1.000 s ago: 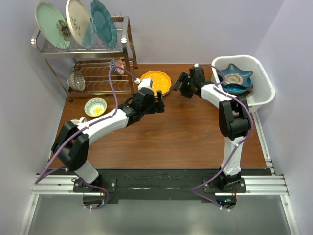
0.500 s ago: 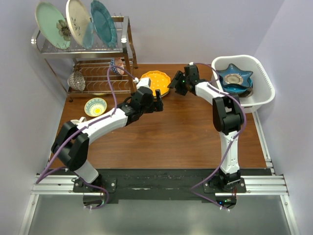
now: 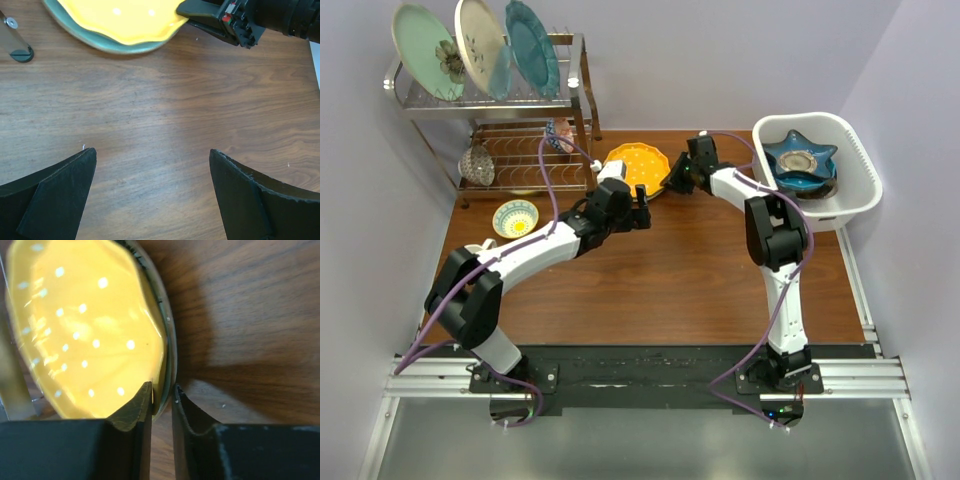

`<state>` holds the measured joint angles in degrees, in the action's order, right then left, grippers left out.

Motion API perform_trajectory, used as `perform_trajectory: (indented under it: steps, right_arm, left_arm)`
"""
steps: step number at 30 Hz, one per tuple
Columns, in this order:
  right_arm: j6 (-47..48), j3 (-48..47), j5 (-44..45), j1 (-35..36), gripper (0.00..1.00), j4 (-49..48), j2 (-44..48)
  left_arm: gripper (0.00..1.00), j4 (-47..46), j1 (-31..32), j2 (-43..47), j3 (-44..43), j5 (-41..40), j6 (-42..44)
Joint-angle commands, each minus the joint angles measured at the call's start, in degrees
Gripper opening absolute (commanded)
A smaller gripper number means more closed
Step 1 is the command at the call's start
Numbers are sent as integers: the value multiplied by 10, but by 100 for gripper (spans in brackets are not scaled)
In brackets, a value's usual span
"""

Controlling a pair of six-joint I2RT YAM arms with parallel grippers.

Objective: Place the plates into the plastic bin on the countertop
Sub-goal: Move the plate to the center of the board.

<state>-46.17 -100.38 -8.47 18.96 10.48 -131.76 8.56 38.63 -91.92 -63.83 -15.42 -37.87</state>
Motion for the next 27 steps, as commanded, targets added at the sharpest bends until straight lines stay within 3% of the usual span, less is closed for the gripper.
perform_trajectory:
  steps: [1, 18, 27]
  right_arm:
    - [18, 12, 7, 1, 10, 5, 16]
    - [100, 168, -1, 2, 5, 47, 104]
    - [144, 327, 0, 2, 5, 62, 215]
  left_arm:
    - [99, -8, -8, 23, 6, -5, 13]
    - [99, -6, -10, 52, 20, -9, 8]
    - [99, -11, -10, 46, 27, 1, 2]
